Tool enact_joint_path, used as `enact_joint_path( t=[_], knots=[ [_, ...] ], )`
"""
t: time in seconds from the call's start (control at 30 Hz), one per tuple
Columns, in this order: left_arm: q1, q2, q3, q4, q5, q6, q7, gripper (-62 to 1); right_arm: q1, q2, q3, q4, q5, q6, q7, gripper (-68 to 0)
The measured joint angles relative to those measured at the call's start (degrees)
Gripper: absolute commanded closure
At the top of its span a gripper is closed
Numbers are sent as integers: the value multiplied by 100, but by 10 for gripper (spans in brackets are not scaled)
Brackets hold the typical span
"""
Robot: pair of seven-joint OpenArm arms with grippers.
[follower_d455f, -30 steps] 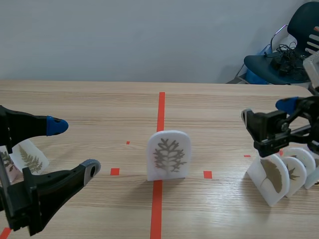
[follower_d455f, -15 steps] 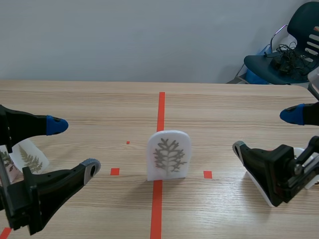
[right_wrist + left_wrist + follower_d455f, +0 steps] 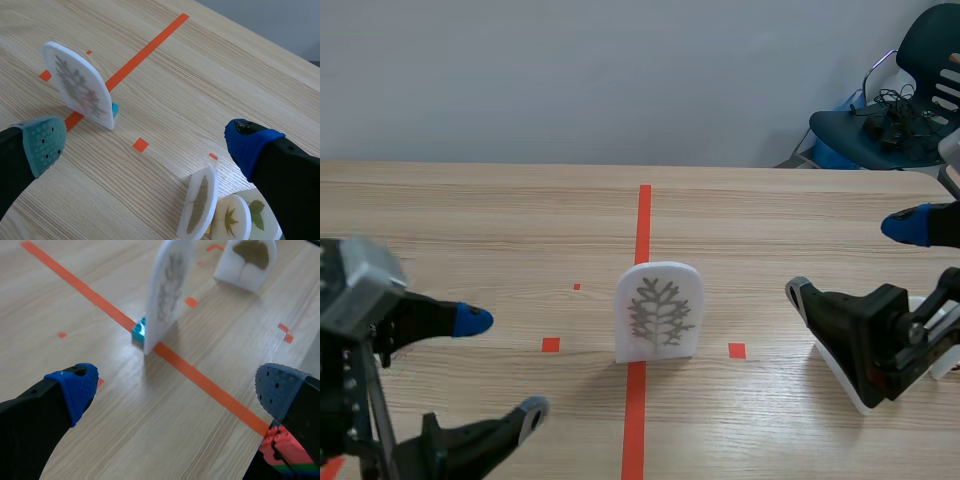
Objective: Do the leaf sorting experiment
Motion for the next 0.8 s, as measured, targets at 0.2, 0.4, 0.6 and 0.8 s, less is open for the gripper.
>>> enact_joint_path(
  t=[0.2,0.4,0.6,0.8],
  knots=[
    [-1235,345,1158,-1676,688,330,-706,-623,0,2,0,0,0,0,-2,-679],
    [-2479,1040,1869,-2968,1038,542,-1119,-623,0,0,0,0,2,0,0,-679],
    [-2944,1606,2446,-3327,1475,868,-1178,-476,0,2,0,0,0,-2,-42,-679],
    [-2962,1762,2487,-3327,1453,1187,-1239,-117,0,0,0,-4,0,-2,-129,-679]
  ],
)
